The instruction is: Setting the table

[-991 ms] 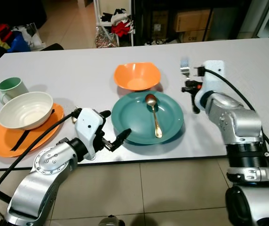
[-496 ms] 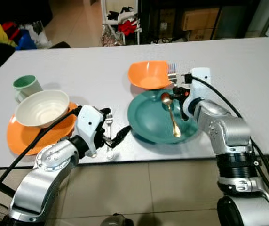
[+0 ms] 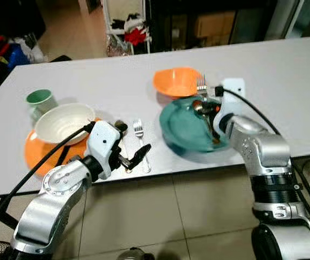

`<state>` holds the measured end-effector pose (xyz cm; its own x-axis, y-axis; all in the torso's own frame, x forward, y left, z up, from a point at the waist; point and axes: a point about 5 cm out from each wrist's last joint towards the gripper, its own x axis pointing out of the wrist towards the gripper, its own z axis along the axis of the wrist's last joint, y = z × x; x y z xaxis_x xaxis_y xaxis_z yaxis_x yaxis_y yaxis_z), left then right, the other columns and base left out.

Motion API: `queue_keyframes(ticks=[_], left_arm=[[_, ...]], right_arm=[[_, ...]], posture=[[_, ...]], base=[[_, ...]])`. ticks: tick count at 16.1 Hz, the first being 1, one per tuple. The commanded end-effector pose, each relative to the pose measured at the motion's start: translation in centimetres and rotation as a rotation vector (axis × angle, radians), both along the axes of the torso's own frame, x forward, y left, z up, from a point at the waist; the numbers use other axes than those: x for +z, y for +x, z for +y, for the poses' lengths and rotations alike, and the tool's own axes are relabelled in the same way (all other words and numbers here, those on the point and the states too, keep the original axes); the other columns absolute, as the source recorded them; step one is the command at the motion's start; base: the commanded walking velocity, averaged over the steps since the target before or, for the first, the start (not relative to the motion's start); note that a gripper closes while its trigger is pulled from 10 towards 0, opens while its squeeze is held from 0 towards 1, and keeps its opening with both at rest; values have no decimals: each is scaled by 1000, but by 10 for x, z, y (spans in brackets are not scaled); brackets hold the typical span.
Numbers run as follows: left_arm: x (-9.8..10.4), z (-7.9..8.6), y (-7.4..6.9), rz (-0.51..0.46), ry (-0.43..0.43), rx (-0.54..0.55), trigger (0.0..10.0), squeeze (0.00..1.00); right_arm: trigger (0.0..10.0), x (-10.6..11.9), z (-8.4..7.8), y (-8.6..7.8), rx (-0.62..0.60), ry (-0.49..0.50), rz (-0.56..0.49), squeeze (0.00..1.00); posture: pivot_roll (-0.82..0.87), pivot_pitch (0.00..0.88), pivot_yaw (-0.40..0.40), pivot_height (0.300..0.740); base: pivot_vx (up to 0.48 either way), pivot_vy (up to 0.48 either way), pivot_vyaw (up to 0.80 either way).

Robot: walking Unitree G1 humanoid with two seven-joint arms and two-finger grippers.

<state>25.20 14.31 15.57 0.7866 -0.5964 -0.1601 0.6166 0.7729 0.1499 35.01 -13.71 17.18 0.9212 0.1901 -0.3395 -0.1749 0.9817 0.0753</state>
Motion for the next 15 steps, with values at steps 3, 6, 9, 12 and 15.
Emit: queue_keyframes(ticks=[3,6,9,12,15], left_arm=[[0,0,3,-6,17,6,10000,0],[0,-2,3,3,27,-1,10000,0],[2,-1,2,-6,17,42,10000,0],[2,-1,5,-46,-4,168,10000,0],[7,0,11,-85,-47,250,10000,0]], right_arm=[[10000,1,3,8,28,19,21,0],[10000,-7,1,17,51,-6,57,0],[10000,0,3,23,76,-16,23,0],[10000,8,9,10,105,2,-68,0],[10000,14,13,-13,108,8,-164,0]], posture=[[93,0,100,740],[100,0,96,740],[115,0,84,740],[109,0,86,740],[99,0,88,740]], base=[[0,0,0],[0,0,0],[0,0,0],[0,0,0],[0,0,0]])
